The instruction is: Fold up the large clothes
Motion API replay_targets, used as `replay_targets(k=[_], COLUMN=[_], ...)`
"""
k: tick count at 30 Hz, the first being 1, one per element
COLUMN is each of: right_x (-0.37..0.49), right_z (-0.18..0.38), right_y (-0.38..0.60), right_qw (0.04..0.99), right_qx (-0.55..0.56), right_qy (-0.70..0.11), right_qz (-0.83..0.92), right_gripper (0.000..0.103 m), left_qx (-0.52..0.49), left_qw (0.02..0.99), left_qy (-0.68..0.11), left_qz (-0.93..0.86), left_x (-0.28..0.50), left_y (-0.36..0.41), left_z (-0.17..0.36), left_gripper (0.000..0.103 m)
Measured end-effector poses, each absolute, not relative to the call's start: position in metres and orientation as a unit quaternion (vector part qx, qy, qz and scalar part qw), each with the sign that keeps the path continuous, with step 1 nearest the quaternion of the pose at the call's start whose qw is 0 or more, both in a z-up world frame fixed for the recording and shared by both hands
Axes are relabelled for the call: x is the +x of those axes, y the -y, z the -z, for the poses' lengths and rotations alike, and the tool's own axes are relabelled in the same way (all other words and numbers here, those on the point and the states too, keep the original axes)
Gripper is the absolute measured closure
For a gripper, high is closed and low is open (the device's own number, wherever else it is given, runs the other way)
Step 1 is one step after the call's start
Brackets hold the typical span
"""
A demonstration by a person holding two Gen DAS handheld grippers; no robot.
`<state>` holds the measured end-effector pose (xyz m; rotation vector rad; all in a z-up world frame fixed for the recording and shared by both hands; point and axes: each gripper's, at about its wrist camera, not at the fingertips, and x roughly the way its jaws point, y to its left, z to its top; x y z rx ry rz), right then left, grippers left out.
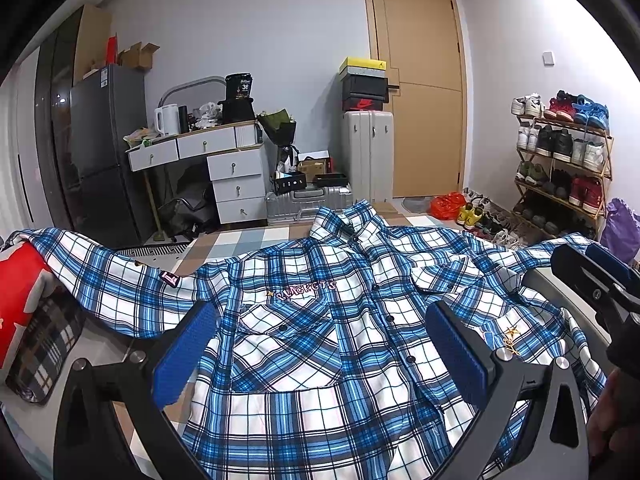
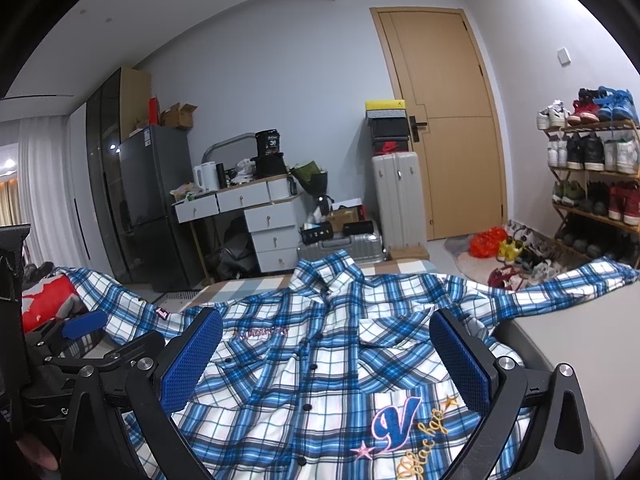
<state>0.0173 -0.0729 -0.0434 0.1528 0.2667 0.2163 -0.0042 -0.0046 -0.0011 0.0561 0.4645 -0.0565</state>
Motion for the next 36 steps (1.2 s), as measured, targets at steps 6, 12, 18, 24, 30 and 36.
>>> replay_targets(k=[6,12,18,24,30,36], right_x=[0.017,0.024,0.035,0.060,0.095,0.118], right_z=[0.045,0.050,0.054,0.046,0.040,0.078], right_y=[0.074,0.079,0.108,0.191,0.365,0.534], right_qw=[0.982,0.979,0.972,0.958,0.924,0.841], right_qx=[0.076,0.093,0.132,0.155,0.223,0.405], right_qy=[-0.133,-0.153,-0.174,-0.236,-0.295,-0.318], right_qz=[-0.106,-0.100,-0.083,-0.046,0.094,0.164], right_gripper=[0.000,0.000,0.000,0.000,0.000,0.000], left_qx=[0.029,0.028,0.033,0.044,0.083,0.107], left_qw=[0.971,0.965,0.960,0.950,0.944,0.935], left_qy=[-0.235,-0.258,-0.277,-0.304,-0.309,-0.326], left_qz=[0.026,0.030,0.034,0.058,0.082,0.086], left_x=[-0.002,0.004,0.007,0.009,0.005,0.014], left_y=[0.005,0.007,0.008,0.016,0.027,0.027], left_z=[0.004,0.013,0.018,0.025,0.033,0.048], left_gripper=[0.001,0.001,0.001,0.001,0.001,0.001])
